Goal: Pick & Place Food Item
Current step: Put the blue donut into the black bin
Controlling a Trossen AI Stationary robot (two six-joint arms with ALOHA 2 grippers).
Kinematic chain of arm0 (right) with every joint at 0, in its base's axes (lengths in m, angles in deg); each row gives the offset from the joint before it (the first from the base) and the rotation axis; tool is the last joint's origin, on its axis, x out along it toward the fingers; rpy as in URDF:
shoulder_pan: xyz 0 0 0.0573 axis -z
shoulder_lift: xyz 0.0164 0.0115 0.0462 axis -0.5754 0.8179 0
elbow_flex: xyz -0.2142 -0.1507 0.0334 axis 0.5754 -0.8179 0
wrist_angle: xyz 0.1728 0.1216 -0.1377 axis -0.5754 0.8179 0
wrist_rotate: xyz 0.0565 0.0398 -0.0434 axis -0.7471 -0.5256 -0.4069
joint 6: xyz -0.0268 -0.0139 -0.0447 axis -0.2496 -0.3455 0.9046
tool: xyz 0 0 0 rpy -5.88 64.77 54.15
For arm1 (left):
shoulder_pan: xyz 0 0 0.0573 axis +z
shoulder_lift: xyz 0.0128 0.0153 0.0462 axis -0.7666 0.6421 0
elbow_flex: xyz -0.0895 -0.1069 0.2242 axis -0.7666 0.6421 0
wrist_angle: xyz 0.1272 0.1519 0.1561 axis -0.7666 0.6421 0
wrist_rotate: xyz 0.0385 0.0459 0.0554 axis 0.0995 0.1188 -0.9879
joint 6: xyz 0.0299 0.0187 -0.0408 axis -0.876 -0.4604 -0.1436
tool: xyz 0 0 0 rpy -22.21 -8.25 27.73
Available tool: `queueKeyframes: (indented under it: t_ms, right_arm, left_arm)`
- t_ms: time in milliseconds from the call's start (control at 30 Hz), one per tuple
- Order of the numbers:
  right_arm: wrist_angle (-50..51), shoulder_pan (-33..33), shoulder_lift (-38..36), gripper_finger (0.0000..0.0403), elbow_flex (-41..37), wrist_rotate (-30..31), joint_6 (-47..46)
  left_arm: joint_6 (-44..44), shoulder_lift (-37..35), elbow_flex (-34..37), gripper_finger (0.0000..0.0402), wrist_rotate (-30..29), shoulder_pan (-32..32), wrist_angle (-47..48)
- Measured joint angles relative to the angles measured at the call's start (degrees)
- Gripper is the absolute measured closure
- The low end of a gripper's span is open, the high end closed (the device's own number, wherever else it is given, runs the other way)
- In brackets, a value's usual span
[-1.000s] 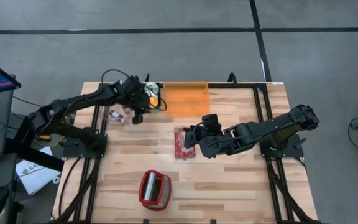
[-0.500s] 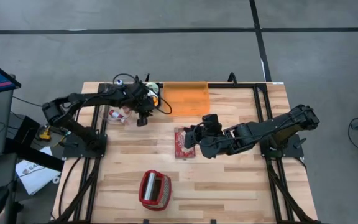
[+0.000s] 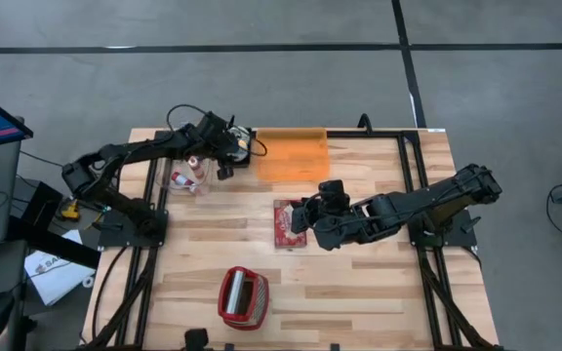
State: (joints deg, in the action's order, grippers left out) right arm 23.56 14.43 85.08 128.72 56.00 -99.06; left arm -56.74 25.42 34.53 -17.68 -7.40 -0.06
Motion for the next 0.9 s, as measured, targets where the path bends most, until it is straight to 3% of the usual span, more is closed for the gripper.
queueKeyframes:
  t_ms: [400,900]
  right_arm:
    - [0.61,-0.01,0.0,0.0239,0.0,0.01,-1.17]
    - [0.65,-0.7,0.0,0.0239,0.0,-0.05,-2.43]
  left_arm:
    - [0.12,0.87,-2.43,0.0315,0.05,4.27,-2.93]
    - [1.1,4.01,-2.43,0.0315,0.07,3.96,-4.2]
